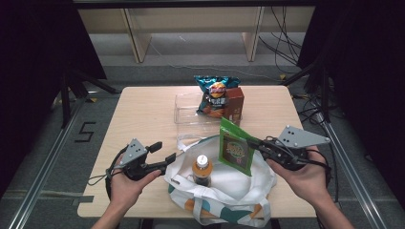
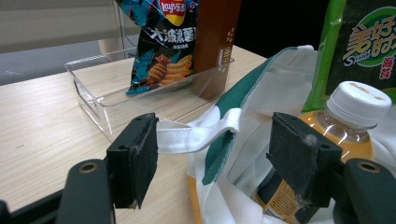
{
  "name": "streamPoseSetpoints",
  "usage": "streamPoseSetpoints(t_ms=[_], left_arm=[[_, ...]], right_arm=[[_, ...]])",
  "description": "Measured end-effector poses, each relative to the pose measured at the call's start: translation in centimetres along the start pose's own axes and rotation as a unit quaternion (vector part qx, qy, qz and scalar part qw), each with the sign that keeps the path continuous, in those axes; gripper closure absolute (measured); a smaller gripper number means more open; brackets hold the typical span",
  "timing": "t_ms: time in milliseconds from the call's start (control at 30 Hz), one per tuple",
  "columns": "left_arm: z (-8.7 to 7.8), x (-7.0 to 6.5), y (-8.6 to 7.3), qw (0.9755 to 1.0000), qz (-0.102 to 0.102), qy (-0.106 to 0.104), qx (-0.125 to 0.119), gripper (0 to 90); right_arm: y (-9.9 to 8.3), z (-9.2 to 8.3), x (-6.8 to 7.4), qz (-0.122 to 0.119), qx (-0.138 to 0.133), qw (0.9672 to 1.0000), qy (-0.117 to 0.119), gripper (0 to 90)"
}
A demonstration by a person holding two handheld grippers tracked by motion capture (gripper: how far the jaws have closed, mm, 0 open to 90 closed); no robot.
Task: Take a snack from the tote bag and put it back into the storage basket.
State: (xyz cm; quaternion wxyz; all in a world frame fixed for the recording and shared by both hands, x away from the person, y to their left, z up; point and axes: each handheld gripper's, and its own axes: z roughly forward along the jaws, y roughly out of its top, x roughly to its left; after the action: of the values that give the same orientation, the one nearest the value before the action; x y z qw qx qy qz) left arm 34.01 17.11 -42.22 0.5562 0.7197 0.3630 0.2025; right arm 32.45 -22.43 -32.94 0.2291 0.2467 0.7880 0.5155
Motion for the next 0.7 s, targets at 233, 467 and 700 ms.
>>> streamPoseSetpoints(t_ms=[233,467,700], left_arm=[[0.0,0.0,0.1,1.0000,0.002,0.001,0.003,32.4],[-0.1,0.1,0.0,1.0000,0.001,0.002,0.001,32.4],[0.0,0.1,0.0,1.0000,0.001,-0.003,-0.002,32.4]], right_arm=[[0.4,0.1,-0.1,0.001,-0.012,0.9999,-0.004,90.0],[0.9,0.1,-0.5,0.001,-0.019,0.9998,-0.011,90.0],[1.6,0.2,-0.6,-0.006,-0.026,0.9996,-0.012,90.0]])
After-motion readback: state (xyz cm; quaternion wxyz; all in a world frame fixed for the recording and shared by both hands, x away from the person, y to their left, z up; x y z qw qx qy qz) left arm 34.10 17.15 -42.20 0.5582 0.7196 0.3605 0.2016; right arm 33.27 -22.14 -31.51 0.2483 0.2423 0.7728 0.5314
